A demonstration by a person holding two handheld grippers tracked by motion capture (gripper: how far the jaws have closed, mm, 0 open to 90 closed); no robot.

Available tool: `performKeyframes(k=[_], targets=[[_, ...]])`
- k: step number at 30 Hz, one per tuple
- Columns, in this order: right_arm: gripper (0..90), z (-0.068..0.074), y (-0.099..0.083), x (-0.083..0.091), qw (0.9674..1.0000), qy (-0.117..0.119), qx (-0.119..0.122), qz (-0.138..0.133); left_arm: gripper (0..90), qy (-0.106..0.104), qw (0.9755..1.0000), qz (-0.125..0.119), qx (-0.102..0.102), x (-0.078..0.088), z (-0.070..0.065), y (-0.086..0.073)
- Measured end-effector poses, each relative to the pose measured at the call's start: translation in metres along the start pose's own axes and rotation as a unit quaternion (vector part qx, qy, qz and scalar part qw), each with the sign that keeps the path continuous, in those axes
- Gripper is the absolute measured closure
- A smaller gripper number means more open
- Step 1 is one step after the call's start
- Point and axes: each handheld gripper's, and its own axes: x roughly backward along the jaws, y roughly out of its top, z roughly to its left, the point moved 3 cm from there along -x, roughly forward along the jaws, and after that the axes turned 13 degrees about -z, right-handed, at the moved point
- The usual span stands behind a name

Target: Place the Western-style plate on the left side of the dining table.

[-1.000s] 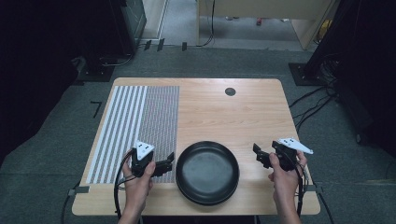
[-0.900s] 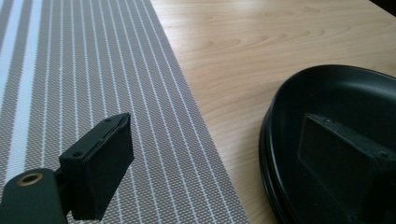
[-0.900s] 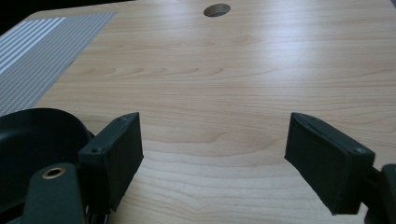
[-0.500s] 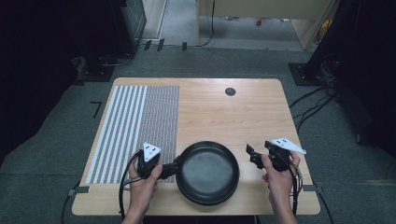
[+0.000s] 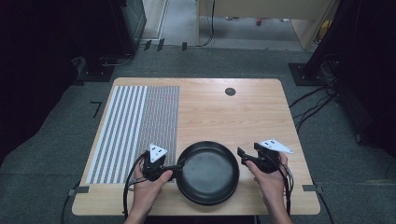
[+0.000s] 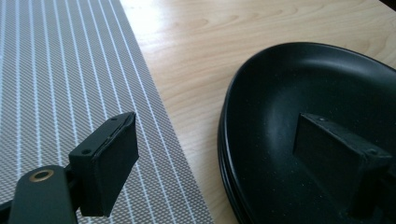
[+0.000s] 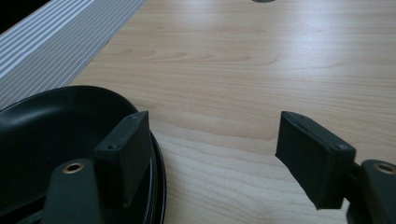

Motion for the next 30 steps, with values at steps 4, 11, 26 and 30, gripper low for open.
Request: performKeyframes(k=[4,11,26,30], targets=[[32.2,0.004,-0.003,-0.004,0.9999,0.003,-0.009,0.010,21.2,0.001,1.0000,0.008,-0.005,-0.002,-0.002,-0.002],[47.6,0.011,-0.007,-0.005,0.9997,0.018,0.008,0.014,32.0,0.006,0.9999,0.012,-0.003,-0.005,-0.004,-0.007],[73.1,0.016,-0.016,-0.005,0.9963,0.063,-0.034,0.048,63.3,-0.030,0.9991,0.027,0.016,-0.004,-0.003,-0.011],[77.6,0.016,-0.021,-0.006,0.9934,0.081,-0.049,0.066,67.0,-0.034,0.9987,0.034,0.020,-0.005,-0.001,-0.013]])
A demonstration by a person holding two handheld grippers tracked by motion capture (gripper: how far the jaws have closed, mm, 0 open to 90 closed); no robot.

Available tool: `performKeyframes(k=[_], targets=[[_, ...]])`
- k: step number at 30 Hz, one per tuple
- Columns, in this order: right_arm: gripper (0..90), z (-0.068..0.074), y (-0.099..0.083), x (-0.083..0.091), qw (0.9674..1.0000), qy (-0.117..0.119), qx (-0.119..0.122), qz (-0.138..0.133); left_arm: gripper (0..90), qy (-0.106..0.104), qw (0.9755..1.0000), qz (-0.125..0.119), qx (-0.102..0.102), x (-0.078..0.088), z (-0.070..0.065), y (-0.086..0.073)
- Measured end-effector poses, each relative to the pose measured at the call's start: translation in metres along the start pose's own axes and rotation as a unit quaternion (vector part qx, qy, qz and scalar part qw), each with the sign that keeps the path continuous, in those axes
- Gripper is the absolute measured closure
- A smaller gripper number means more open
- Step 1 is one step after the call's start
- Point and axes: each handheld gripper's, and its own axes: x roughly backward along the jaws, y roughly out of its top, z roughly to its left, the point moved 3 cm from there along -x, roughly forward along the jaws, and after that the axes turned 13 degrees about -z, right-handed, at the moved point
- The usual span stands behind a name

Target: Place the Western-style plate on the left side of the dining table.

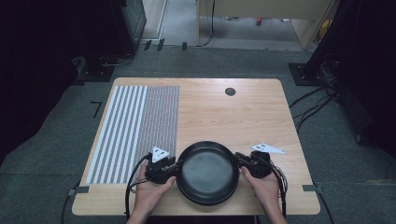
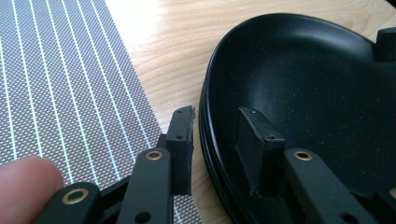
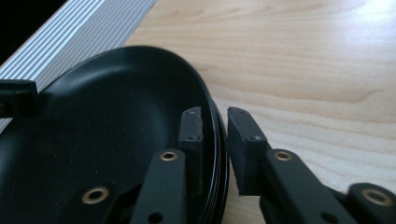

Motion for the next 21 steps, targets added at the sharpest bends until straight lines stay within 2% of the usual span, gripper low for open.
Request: performKeyframes(k=[2,6,7,10,13,21], targets=[[79.2,0.0002,-0.0017,-0.0010,1.0000,-0.002,0.005,0.006,67.7,-0.011,0.9999,0.003,0.003,0.0003,0.0010,-0.0012],[80.5,0.0011,-0.0024,-0.0010,1.0000,-0.001,0.005,0.008,69.0,-0.015,0.9998,0.012,0.004,-0.0005,0.0009,-0.0028],[80.2,0.0009,-0.0028,-0.0010,1.0000,0.000,0.004,0.007,67.7,-0.022,0.9995,0.024,0.006,-0.0010,0.0008,-0.0038],[80.1,-0.0002,-0.0037,-0.0008,1.0000,0.005,0.002,0.006,66.7,-0.032,0.9990,0.032,0.007,-0.0010,-0.0001,-0.0051],[80.2,-0.0002,-0.0044,-0.0003,1.0000,0.006,0.005,0.002,64.8,-0.037,0.9987,0.034,0.003,-0.0004,0.0002,-0.0061],[80.9,-0.0005,-0.0046,0.0012,1.0000,0.006,0.002,0.001,64.1,-0.041,0.9983,0.040,0.010,0.0008,0.0008,-0.0065]])
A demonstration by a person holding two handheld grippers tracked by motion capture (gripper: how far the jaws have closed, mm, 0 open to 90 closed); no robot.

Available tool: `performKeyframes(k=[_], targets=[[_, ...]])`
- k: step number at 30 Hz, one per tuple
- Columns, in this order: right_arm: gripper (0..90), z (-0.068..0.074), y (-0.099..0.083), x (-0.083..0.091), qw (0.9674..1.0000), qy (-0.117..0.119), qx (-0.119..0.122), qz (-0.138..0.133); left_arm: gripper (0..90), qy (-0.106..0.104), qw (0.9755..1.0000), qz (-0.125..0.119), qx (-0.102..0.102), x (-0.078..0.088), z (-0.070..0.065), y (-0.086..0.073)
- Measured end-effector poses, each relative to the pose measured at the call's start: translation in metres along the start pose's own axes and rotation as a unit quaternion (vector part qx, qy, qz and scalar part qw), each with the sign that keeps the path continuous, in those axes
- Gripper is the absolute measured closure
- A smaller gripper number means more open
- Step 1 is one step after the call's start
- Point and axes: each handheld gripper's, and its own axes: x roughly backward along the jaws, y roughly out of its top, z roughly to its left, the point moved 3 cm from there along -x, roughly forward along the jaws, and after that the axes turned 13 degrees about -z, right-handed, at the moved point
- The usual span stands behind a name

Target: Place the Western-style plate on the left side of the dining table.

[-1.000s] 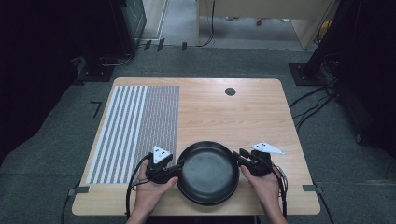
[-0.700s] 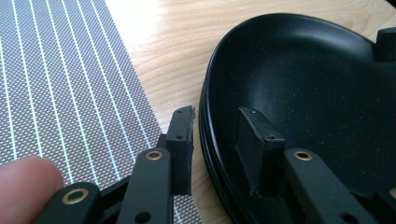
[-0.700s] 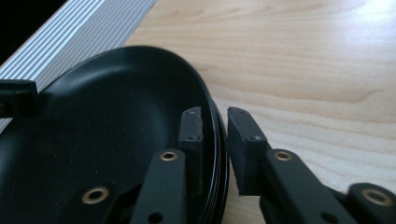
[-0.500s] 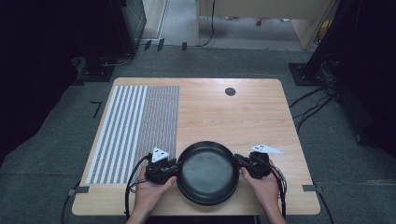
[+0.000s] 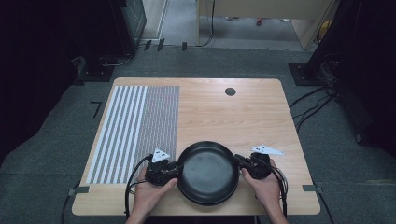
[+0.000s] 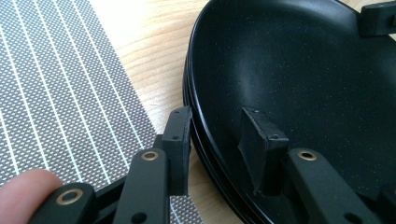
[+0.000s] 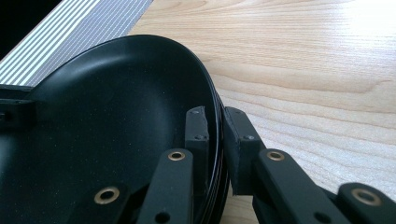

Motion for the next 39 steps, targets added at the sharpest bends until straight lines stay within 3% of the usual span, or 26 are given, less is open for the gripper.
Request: performKeyframes(k=[4,7,22,27,39], targets=[[81.2,0.001,0.000,0.000,1.0000,-0.003,0.001,-0.002,64.1,-0.011,0.9998,0.008,0.012,0.001,0.003,0.000],[85.3,0.000,0.001,0.002,0.9994,0.011,-0.034,0.003,65.9,-0.012,0.9998,0.006,0.012,0.001,0.004,0.000],[85.4,0.002,-0.002,-0.001,0.9990,0.014,-0.042,-0.010,67.5,-0.014,0.9997,0.013,0.012,0.004,0.005,0.003],[85.2,0.002,-0.004,-0.002,0.9977,0.023,-0.063,-0.008,68.2,-0.015,0.9997,0.015,0.011,0.008,0.007,0.004],[84.4,0.011,-0.009,-0.006,0.9967,0.044,-0.067,0.010,70.4,-0.016,0.9997,0.015,0.006,0.024,0.015,0.011]])
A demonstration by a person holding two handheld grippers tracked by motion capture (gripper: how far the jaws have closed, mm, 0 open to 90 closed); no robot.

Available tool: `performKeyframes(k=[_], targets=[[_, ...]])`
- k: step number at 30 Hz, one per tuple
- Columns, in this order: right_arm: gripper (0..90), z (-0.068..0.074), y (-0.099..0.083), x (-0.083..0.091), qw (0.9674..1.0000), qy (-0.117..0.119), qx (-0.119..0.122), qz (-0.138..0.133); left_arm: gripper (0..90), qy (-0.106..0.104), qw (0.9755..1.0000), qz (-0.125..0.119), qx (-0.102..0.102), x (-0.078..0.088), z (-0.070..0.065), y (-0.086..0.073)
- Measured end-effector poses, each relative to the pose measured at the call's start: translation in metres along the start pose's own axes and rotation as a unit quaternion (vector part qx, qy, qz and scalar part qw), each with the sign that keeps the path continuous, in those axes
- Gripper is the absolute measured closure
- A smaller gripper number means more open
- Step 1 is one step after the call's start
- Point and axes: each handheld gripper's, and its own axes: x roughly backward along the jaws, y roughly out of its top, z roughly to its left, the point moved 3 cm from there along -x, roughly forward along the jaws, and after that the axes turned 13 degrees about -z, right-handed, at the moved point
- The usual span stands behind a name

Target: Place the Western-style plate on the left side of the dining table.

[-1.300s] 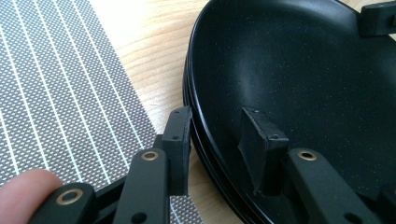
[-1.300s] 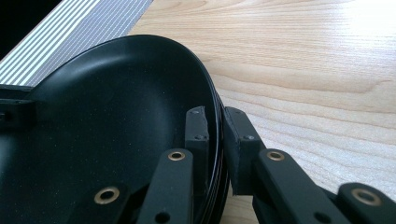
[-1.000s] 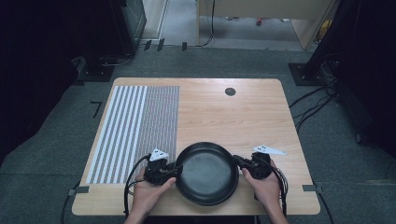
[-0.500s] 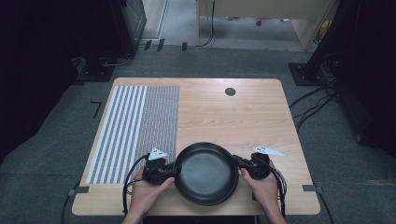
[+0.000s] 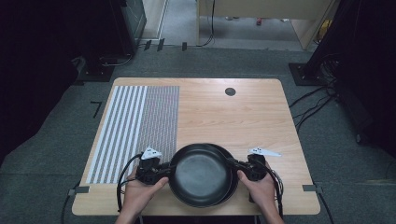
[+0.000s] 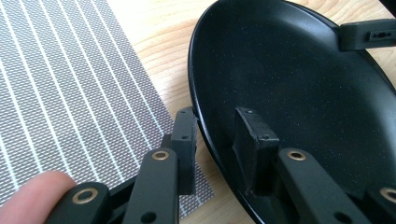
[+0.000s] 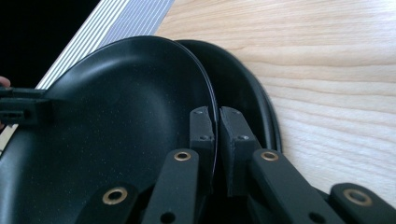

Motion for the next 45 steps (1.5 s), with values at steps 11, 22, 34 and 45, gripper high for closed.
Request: performKeyframes(k=[11,22,34,45], targets=[[83.6,0.002,-0.001,-0.001,1.0000,0.000,0.007,0.001,71.3,-0.011,0.9999,0.002,0.006,0.003,0.003,0.000],[80.1,0.003,-0.004,-0.002,0.9998,-0.006,0.016,0.006,71.6,-0.013,0.9999,0.009,-0.001,0.003,0.003,-0.001],[73.0,0.006,-0.011,-0.005,0.9997,-0.010,-0.008,0.023,71.5,-0.016,0.9998,0.011,-0.006,0.005,0.003,-0.001],[76.1,0.002,-0.011,-0.005,0.9992,0.004,-0.036,0.016,72.0,-0.019,0.9992,0.028,-0.022,0.014,0.000,0.001]])
